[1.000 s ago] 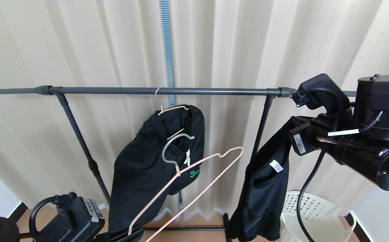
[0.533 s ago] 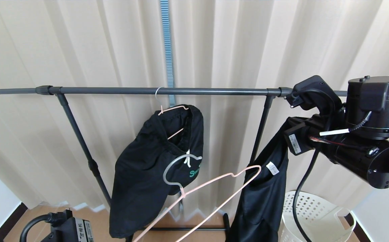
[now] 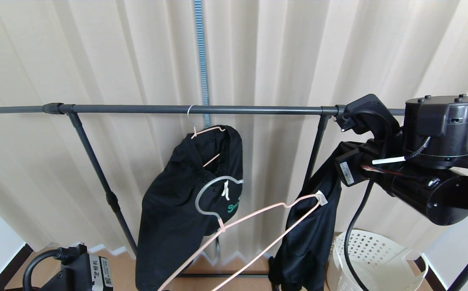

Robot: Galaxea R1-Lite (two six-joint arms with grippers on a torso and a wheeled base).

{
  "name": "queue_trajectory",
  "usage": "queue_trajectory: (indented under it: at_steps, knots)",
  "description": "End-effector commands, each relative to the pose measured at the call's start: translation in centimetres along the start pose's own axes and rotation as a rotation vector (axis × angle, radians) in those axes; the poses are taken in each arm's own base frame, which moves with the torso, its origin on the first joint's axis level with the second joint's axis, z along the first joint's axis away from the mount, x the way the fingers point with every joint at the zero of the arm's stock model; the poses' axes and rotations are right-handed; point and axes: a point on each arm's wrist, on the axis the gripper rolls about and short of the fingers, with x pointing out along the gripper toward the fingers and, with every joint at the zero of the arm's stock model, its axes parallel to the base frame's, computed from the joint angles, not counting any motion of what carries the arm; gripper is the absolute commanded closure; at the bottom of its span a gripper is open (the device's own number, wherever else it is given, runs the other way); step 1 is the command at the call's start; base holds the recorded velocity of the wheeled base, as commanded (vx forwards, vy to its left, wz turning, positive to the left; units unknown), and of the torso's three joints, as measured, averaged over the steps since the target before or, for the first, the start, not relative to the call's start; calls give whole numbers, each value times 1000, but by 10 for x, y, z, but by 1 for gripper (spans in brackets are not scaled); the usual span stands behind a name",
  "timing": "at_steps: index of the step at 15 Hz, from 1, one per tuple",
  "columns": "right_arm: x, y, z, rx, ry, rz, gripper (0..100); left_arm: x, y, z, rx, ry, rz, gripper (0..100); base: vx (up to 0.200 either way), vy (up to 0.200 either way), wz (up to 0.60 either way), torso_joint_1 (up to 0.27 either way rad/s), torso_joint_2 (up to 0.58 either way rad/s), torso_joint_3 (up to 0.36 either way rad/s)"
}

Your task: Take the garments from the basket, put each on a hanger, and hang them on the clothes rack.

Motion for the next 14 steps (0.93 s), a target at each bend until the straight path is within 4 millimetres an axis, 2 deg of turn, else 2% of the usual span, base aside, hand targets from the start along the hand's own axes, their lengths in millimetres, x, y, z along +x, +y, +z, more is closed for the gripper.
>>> queue_trajectory:
  at_steps: [1, 7, 14]
  knots:
    - [5, 4, -2, 3, -3, -2, 100, 1, 0, -1, 0, 8, -6, 100, 0, 0, 0, 0, 0, 0]
    - [0, 16, -2, -12, -15, 38, 100, 12, 1, 2, -36, -25, -6, 100, 0, 0, 0, 0, 0, 0]
    - [-6, 22, -4, -22, -20, 62, 100, 18, 1, 4, -49, -21, -7, 100, 0, 0, 0, 0, 0, 0]
